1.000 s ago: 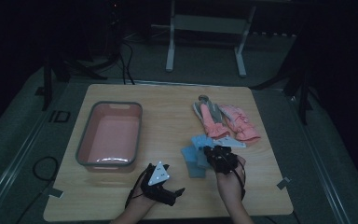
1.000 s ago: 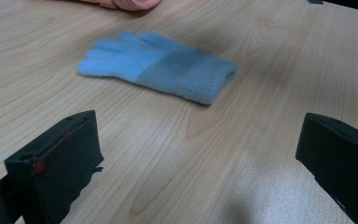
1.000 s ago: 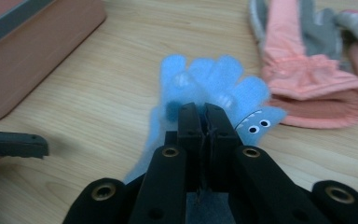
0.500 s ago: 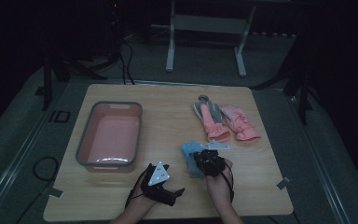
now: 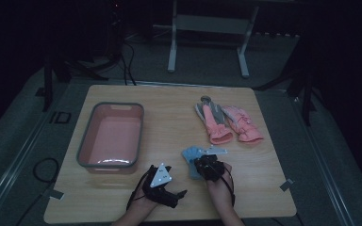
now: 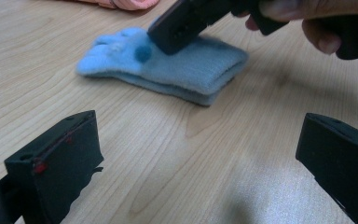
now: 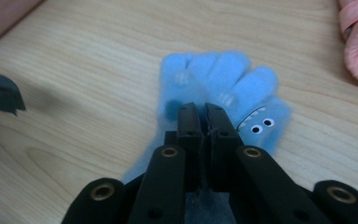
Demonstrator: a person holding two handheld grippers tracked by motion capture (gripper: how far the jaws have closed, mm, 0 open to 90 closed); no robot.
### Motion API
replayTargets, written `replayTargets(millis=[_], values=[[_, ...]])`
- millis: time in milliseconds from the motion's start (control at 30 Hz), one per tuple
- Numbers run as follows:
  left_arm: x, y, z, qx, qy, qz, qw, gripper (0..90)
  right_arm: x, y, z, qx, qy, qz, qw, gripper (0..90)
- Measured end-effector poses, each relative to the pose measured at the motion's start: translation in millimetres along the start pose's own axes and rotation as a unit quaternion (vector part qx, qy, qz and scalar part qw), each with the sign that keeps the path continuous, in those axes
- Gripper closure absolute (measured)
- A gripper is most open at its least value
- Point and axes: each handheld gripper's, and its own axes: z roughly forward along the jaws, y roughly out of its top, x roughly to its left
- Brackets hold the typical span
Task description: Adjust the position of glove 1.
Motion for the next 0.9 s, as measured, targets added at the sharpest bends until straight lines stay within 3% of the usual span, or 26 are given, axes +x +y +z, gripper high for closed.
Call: replayTargets(millis=[167, 300, 400, 467, 567, 667, 733, 833, 900], values=[[-0.3, 0.1, 0.3, 0.001, 0.0, 0.001, 1.0, 0.1, -3.5, -2.2, 4.3, 0.004, -0.001, -0.005, 1.0, 85.1], [-0.1, 0.0, 0.3, 0.0, 0.001, -0.002, 1.0, 0.1, -7.0, -3.7, 6.2, 0.007, 0.013, 0.004, 0.9999, 80.9], [0.6, 0.0, 0.0, -0.001, 0.001, -0.005, 1.0, 0.1, -8.4, -0.9, -0.1, 0.004, 0.023, -0.005, 0.9997, 75.4], [0.7, 0.1, 0.2, -0.001, 0.0, -0.002, 1.0, 0.1, -11.6, 1.7, -4.3, 0.003, 0.034, -0.01, 0.9994, 66.8], [0.5, 0.0, -0.8, -0.014, -0.004, 0.025, 0.9996, 0.1, -18.2, 4.8, -8.8, -0.006, 0.05, -0.016, 0.9986, 48.9], [-1.0, 1.2, 0.5, -0.002, 0.008, 0.046, 0.9989, 0.1, -27.8, 7.8, -10.4, -0.004, 0.075, -0.016, 0.997, 28.3], [-0.4, 2.1, 1.5, 0.004, 0.004, 0.04, 0.9992, 0.1, -34.6, 9.0, -11.1, 0.001, 0.1, -0.018, 0.9949, 19.8], [2.8, 4.1, 3.6, 0.022, -0.001, 0.013, 0.9997, 0.1, -43.8, 9.6, -12.6, -0.001, 0.122, -0.015, 0.9924, 15.0], [5.2, 5.3, 5.2, 0.035, 0.001, 0.009, 0.9994, 0.1, -49.9, 9.8, -14.1, -0.018, 0.143, -0.016, 0.9894, 17.6]])
